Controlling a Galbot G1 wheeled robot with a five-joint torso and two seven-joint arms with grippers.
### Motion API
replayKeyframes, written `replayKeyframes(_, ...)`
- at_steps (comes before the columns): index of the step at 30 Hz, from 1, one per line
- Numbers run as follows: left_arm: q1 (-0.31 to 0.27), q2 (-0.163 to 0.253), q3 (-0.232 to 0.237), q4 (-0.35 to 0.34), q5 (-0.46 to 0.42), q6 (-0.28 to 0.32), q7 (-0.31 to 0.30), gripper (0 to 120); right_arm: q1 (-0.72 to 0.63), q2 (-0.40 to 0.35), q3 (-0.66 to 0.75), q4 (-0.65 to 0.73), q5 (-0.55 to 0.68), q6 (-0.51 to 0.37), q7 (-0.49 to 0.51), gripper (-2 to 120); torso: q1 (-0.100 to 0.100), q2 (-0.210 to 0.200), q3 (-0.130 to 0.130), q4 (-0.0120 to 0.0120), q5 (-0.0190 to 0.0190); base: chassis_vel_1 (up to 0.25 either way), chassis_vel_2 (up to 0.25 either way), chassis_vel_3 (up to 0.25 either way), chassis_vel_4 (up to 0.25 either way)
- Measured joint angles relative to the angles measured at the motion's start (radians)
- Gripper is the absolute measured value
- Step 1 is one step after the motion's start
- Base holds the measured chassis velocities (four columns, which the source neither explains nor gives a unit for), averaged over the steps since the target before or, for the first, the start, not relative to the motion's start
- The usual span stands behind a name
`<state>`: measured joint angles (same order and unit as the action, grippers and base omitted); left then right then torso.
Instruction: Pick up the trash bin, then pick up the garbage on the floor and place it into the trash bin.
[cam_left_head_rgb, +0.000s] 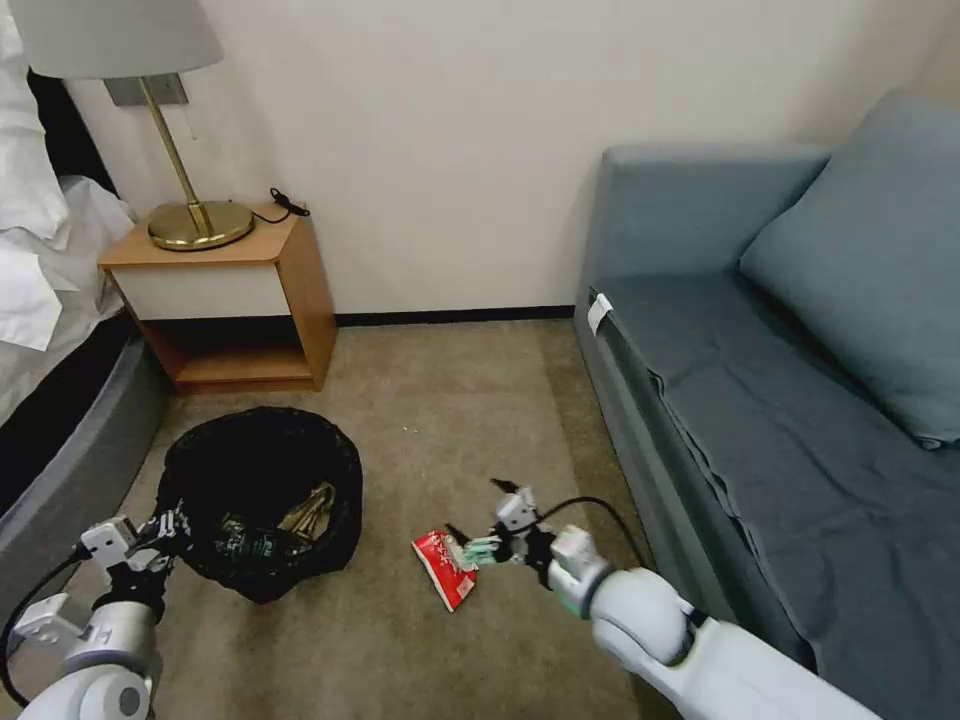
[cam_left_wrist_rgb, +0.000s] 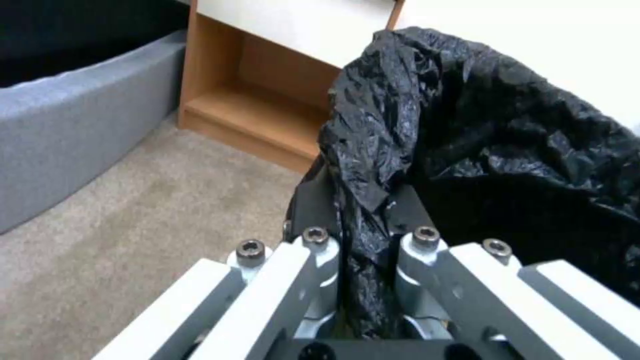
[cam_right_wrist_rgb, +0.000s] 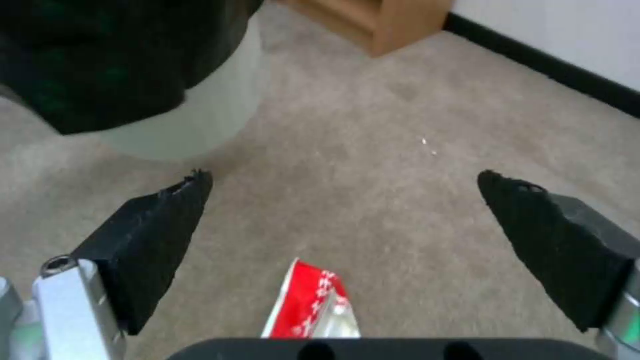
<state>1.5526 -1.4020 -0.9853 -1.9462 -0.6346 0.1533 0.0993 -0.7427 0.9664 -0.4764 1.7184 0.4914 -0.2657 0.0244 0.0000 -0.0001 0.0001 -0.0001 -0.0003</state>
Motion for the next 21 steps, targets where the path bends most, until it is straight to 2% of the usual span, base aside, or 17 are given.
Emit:
replayKeyframes(1,0.0,0.003,0.001,-0.002,-0.001,0.0,-0.001,6,0.073,0.025,-0.052,-0.061,0.021,-0.027,-0.02,100,0.0,0.0,0.0,0.0003,-0.0002,0.0,0.0,0.0,0.0)
replayKeyframes(3,0.0,0.006,0.001,-0.002,-0.002,0.0,-0.001,6,0.096,0.035,-0.068,-0.083,0.031,-0.04,-0.034,100,0.0,0.0,0.0,0.0004,0.0004,0.0,0.0,0.0,0.0)
replayKeyframes(5,-0.004,0.013,-0.006,0.0,-0.008,0.0,-0.001,6,0.171,0.065,-0.117,-0.166,0.085,-0.112,-0.1,100,0.0,0.0,0.0,0.0003,0.0,0.0,0.0,0.0,0.0)
replayKeyframes(7,-0.005,0.014,-0.008,0.001,-0.009,0.0,-0.001,6,0.186,0.072,-0.128,-0.186,0.105,-0.129,-0.12,100,0.0,0.0,0.0,0.0002,0.0001,0.0,0.0,0.0,0.0)
replayKeyframes(10,-0.008,0.012,-0.012,0.011,-0.009,0.0,-0.001,6,0.229,0.099,-0.157,-0.254,0.201,-0.205,-0.169,100,0.0,0.0,0.0,0.0001,0.0002,0.0,0.0,0.0,0.0)
replayKeyframes(17,-0.011,0.004,-0.007,0.017,0.001,0.0,-0.001,6,0.253,0.134,-0.196,-0.339,0.307,-0.258,-0.21,100,0.0,0.0,0.0,-0.0001,0.0001,0.0,0.0,0.0,0.0)
replayKeyframes(21,-0.013,0.005,-0.008,0.018,0.003,0.0,-0.001,6,0.253,0.187,-0.215,-0.416,0.293,-0.253,-0.233,100,0.0,0.0,0.0,-0.0001,0.0,0.0,0.0,0.0,0.0)
